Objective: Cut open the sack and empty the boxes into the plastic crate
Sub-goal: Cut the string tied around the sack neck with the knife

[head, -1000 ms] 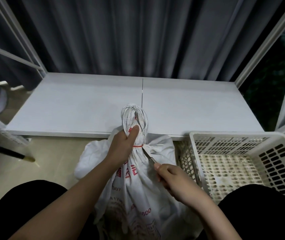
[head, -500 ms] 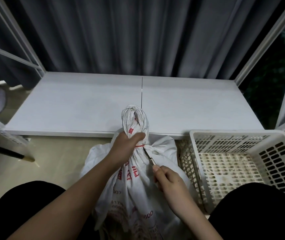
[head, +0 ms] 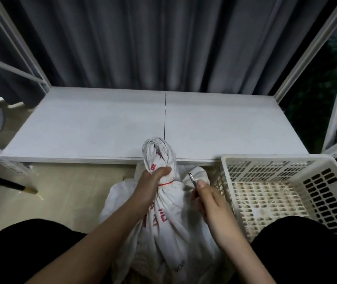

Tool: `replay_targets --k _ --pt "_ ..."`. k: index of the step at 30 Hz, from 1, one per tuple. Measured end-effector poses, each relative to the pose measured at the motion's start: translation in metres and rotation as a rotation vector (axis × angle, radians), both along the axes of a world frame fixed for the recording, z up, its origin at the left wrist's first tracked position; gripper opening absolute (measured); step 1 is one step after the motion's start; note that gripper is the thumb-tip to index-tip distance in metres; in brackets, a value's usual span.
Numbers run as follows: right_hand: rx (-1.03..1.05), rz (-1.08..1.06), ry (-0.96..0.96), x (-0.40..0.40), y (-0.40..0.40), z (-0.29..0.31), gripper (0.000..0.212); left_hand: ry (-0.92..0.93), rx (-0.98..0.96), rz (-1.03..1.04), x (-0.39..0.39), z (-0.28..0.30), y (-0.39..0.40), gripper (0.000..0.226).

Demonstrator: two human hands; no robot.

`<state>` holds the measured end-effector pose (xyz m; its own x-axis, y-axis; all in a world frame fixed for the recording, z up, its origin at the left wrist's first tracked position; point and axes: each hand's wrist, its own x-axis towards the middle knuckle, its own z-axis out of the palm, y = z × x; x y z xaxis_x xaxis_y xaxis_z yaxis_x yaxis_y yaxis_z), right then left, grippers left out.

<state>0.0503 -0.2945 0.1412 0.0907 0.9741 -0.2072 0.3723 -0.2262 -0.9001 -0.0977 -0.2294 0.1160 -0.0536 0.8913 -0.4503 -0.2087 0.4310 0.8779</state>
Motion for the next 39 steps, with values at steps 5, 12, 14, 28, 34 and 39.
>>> replay_targets --k 5,12,14,28,34,39 --pt "0.110 0.093 -0.204 0.007 0.001 -0.012 0.012 -0.021 -0.003 0.040 -0.005 0.000 0.001 0.048" --pt "0.077 0.150 -0.218 0.010 -0.016 -0.024 0.010 -0.039 0.019 0.068 -0.010 -0.001 0.005 0.072" --pt "0.098 0.144 -0.252 0.010 -0.018 -0.023 0.009 -0.051 0.018 0.066 -0.011 -0.001 0.005 0.074" --pt "0.071 0.090 -0.035 -0.010 -0.013 -0.011 0.018 -0.151 -0.006 0.013 -0.009 0.000 0.002 0.025" --pt "-0.113 0.134 0.108 -0.006 -0.021 -0.017 0.020 -0.189 -0.004 0.045 -0.010 0.005 0.000 0.026" --pt "-0.068 0.130 0.075 -0.005 -0.022 -0.014 0.020 -0.172 0.010 0.041 -0.008 0.006 0.000 0.040"
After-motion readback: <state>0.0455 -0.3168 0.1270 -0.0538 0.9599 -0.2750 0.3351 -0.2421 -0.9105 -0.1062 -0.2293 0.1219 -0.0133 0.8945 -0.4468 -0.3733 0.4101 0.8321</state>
